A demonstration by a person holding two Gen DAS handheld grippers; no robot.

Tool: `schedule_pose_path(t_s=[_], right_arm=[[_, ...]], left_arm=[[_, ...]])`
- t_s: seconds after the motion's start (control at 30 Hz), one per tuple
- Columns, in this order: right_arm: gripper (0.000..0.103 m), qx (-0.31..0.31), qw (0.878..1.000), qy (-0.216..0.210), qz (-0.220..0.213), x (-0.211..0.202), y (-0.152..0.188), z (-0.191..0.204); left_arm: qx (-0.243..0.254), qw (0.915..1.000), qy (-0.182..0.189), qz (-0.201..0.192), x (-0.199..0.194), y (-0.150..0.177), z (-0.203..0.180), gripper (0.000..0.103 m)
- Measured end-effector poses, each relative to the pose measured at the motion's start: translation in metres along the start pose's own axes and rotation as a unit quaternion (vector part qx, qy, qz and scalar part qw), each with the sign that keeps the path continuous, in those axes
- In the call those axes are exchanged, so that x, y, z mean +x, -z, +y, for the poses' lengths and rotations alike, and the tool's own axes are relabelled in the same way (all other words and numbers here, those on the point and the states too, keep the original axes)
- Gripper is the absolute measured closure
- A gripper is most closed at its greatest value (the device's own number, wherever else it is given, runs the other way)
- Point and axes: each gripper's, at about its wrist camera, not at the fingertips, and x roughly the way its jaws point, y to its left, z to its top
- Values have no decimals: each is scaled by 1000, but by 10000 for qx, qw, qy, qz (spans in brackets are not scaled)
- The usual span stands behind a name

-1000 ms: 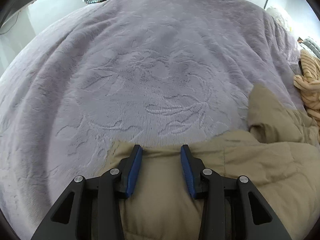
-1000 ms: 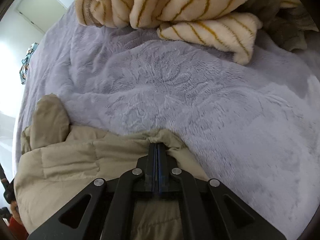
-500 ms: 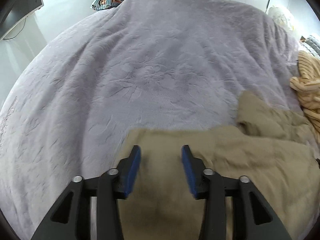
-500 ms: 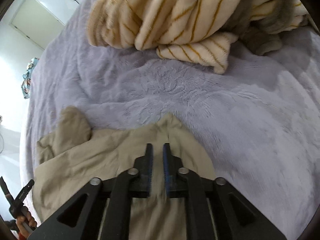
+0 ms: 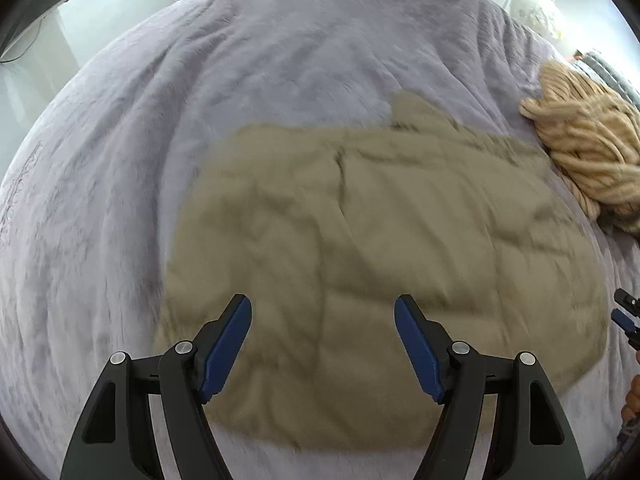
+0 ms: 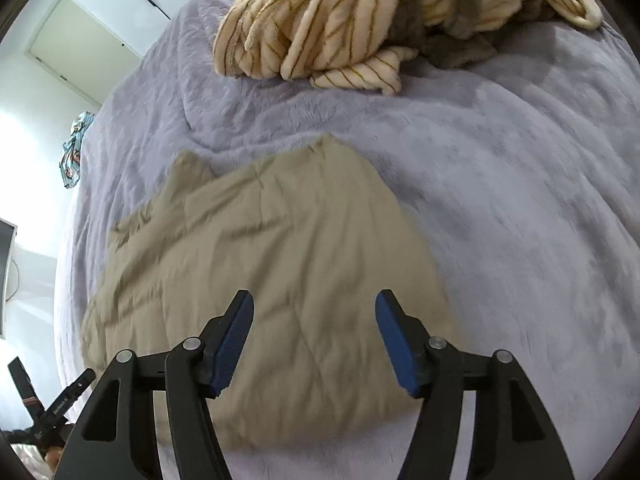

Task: Fold large clothes

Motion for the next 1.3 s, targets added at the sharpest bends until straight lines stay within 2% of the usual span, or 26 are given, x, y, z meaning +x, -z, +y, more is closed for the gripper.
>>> schedule_pose_path(t_s=[0.13, 0.3, 0.33, 0.37, 0.43, 0.73, 0.8, 1.3], right_arm=[[27, 177, 9995, -131, 233, -5, 29, -8], [27, 413, 9981, -150, 435, -3, 57, -18], [27, 487, 9974, -182, 489, -3, 63, -20], [25, 530, 9970, -211, 525, -2, 67, -22], [22, 563, 9965, -246, 564, -2, 73, -23], [22, 697, 9945, -364, 695, 3, 90, -25], [13, 704, 9938, -451, 738, 5, 93, -24], [13, 797, 9898, -891, 774, 11, 107, -16]], left_arm=[[118, 9999, -9, 94, -9, 25, -7, 28], [1, 9993, 94, 359, -13, 54, -8, 28], [4, 9993, 59, 368, -14, 59, -9, 17], [-10, 9993, 49, 362, -15, 65, -9, 1], [-66, 9995, 76, 305, -20, 73, -10, 1], [-107, 9983, 99, 567, -16, 87, -15, 1], [-111, 9978, 115, 651, -14, 89, -15, 1], [-254, 9961, 13, 844, -6, 96, -8, 1]])
